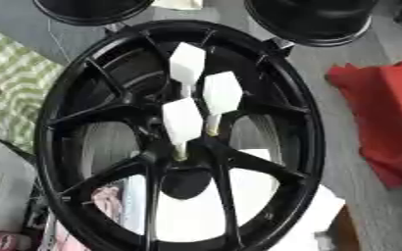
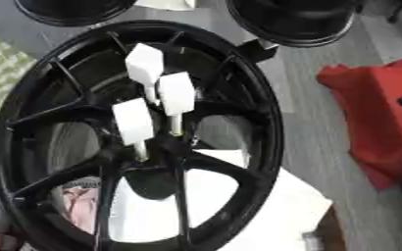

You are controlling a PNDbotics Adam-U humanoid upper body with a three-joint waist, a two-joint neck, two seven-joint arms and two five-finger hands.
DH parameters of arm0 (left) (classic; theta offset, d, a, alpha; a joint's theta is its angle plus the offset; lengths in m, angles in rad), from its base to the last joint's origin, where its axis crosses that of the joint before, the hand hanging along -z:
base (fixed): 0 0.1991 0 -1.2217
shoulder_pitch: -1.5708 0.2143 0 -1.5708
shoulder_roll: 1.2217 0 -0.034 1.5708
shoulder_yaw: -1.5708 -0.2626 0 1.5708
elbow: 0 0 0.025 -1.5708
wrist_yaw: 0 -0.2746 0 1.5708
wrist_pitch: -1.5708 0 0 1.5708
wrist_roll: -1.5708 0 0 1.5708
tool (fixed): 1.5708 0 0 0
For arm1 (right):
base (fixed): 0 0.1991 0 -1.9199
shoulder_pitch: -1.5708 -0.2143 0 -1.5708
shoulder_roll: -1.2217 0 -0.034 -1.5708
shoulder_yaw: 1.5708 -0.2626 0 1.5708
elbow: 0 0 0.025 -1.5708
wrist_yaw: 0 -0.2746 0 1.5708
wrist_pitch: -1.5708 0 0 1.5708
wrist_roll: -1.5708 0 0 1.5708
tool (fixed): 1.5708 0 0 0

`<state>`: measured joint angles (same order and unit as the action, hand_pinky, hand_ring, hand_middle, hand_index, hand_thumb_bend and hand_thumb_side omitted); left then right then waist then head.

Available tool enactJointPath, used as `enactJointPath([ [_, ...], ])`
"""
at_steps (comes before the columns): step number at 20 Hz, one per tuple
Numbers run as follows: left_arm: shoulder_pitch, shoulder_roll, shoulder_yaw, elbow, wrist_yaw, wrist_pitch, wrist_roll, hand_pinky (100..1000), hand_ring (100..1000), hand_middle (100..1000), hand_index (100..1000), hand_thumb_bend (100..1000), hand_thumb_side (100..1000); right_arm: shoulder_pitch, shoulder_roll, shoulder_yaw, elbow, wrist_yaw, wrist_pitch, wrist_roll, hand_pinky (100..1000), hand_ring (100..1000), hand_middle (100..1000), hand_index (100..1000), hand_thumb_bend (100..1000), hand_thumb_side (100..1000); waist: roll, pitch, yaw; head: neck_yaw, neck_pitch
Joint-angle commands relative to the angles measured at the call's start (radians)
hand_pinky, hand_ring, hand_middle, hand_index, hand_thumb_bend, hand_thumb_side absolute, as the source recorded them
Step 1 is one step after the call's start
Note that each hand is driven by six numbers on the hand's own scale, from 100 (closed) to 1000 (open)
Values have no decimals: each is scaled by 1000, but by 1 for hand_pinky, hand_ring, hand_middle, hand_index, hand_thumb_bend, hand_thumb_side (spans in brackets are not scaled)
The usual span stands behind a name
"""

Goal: Pull the pin out of the wheel hub.

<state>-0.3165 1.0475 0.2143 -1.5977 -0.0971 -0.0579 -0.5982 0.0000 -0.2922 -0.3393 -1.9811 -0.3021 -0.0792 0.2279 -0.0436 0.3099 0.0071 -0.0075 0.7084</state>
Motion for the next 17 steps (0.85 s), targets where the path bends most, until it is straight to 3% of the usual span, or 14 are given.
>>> enactJointPath([
  [1,-7,24,23,-20,2,-4,-2,873,820,815,934,100,936,-6,-13,-11,-19,-5,-4,-3,979,759,505,596,125,151,3,-10,2,-1,-14],
  [3,-14,12,37,-36,30,10,40,842,767,754,851,100,742,-6,-14,-11,-19,-6,-6,-4,978,759,505,596,125,150,2,-10,5,-2,-13],
  [6,-45,-37,38,-89,190,48,187,809,698,680,787,100,665,-10,-18,-9,-19,-6,-3,-7,979,759,504,596,125,150,-1,-9,10,3,-13],
  [9,-58,-91,24,-161,346,88,365,798,683,668,786,100,645,-23,-29,-2,-19,-17,-4,-7,978,759,505,597,128,145,-6,-8,7,8,-15],
  [13,-47,-191,2,-311,453,118,586,780,655,639,771,100,638,-35,-44,3,-19,-35,-20,-9,976,759,506,598,130,139,-14,-4,1,12,-16],
  [17,-23,-304,-23,-396,454,123,660,774,639,616,747,100,652,-42,-43,7,-19,-40,-26,-7,976,759,506,598,130,140,-19,3,-1,17,-19],
])
